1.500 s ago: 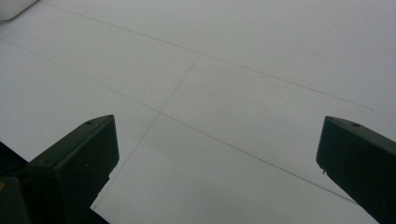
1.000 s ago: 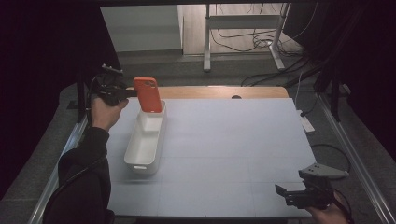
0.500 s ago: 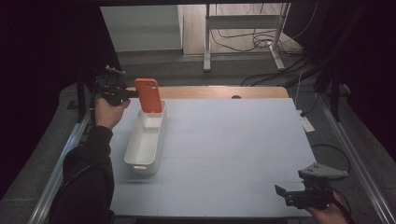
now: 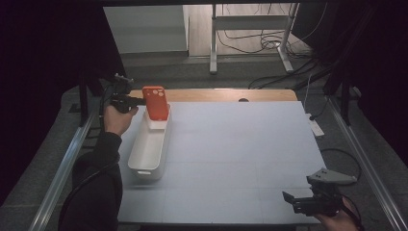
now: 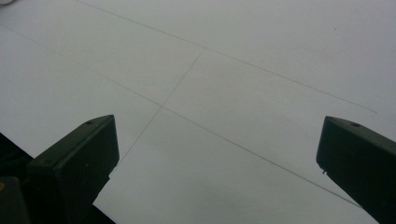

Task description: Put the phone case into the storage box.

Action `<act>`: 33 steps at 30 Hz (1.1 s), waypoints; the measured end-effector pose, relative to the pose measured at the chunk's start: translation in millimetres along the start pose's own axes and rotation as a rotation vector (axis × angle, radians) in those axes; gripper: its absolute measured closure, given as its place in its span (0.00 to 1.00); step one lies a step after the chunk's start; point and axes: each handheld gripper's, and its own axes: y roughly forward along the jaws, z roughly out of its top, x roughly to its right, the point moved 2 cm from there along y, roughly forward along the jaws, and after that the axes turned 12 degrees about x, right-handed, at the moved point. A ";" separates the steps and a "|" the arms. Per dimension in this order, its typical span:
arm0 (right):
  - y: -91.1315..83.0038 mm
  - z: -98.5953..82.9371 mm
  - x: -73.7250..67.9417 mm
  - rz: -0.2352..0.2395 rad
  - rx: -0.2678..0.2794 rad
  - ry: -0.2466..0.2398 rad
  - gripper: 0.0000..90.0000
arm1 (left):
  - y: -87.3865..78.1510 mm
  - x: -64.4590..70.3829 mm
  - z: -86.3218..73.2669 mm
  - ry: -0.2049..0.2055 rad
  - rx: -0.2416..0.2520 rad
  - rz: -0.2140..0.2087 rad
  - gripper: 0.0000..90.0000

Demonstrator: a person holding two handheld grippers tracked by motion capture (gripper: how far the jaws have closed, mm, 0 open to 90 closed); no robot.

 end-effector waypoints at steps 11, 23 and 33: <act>0.5 -0.1 -0.7 -0.001 -0.005 -0.008 0.00 | 13.4 -5.6 -9.8 -0.017 -0.022 0.020 0.99; 0.5 -0.2 -1.3 -0.002 -0.012 -0.012 0.00 | 27.8 -8.9 -20.7 -0.030 -0.046 0.029 0.99; 0.4 -0.3 -1.3 -0.002 -0.012 -0.013 0.00 | 36.5 -9.0 -24.0 -0.043 -0.053 0.029 0.98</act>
